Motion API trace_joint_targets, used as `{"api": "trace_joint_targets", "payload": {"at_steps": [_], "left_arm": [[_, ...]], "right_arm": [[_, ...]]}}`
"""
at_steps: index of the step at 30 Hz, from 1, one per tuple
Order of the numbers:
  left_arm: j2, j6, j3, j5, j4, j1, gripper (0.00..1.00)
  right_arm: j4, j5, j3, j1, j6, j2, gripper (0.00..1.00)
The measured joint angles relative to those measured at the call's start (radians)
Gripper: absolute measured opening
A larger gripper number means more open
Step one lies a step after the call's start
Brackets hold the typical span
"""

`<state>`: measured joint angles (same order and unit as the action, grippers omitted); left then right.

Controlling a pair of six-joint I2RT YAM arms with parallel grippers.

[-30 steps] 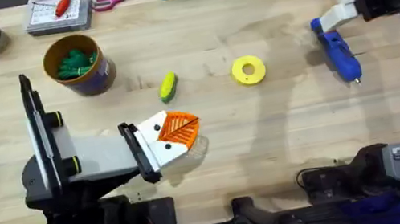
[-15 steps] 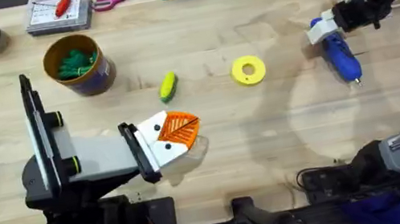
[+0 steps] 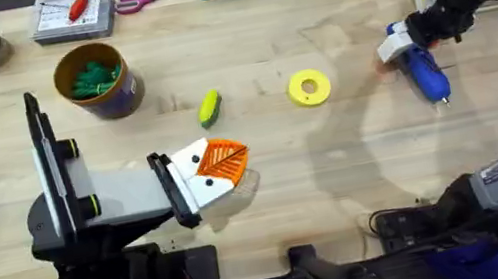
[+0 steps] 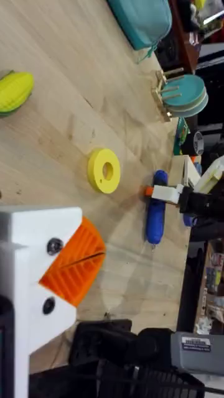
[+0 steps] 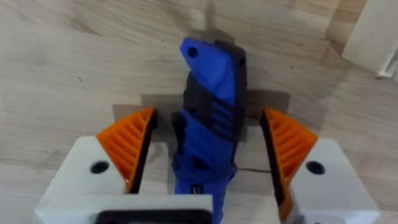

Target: Pick up the gripper from the table and insert it into the empty holder that is missing its gripper. Then pick up a screw, insert it into the mounting hole, and use the screwdriver to tighten it. Finally, clean up the table by picking up the vegetable and placing it into the bucket.

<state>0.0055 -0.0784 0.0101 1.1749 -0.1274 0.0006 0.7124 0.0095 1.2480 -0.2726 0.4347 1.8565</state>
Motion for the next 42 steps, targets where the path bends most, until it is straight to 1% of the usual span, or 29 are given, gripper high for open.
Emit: {"api": "trace_joint_targets", "payload": {"at_steps": [2,3,5,6,8,9,10,21,26,29,36,42], "left_arm": [[0.0,0.0,0.0,0.0,0.0,0.0,0.008],[0.0,0.0,0.0,0.001,0.0,0.0,0.008],[0.0,0.0,0.0,0.004,-0.001,0.0,0.008],[0.0,0.0,0.0,0.004,-0.001,0.0,0.008],[0.0,0.0,0.0,0.004,-0.001,0.0,0.008],[0.0,0.0,0.0,0.005,-0.001,0.0,0.008],[0.0,0.0,0.0,0.006,-0.001,0.0,0.008],[0.0,0.0,0.0,0.007,-0.001,0.0,0.008],[0.0,0.0,0.0,0.007,-0.001,0.0,0.008],[0.0,0.0,0.0,0.007,-0.001,0.0,0.008],[0.0,0.0,0.0,0.007,-0.002,0.0,0.008],[0.0,0.0,0.0,0.007,-0.001,0.0,0.008]], "right_arm": [[0.0,-0.004,0.0,0.0,0.002,0.0,0.935],[-0.002,-0.003,0.0,0.001,0.008,0.0,0.835],[-0.009,-0.002,0.0,0.001,0.008,0.0,0.557],[-0.014,0.002,0.0,0.001,0.009,0.001,0.392],[-0.034,0.015,0.0,0.0,0.011,0.007,0.093],[-0.038,0.015,0.0,-0.002,0.011,0.01,0.039],[-0.039,0.016,0.001,-0.003,0.011,0.011,0.022],[-0.044,0.02,0.001,-0.003,0.011,0.009,0.026],[-0.053,0.019,0.006,-0.003,-0.018,-0.02,0.026],[-0.052,0.019,0.03,0.001,-0.038,-0.081,0.026],[-0.071,0.019,0.12,0.041,-0.054,-0.308,0.026],[-0.141,0.019,0.132,0.097,-0.082,-0.479,0.026]]}}
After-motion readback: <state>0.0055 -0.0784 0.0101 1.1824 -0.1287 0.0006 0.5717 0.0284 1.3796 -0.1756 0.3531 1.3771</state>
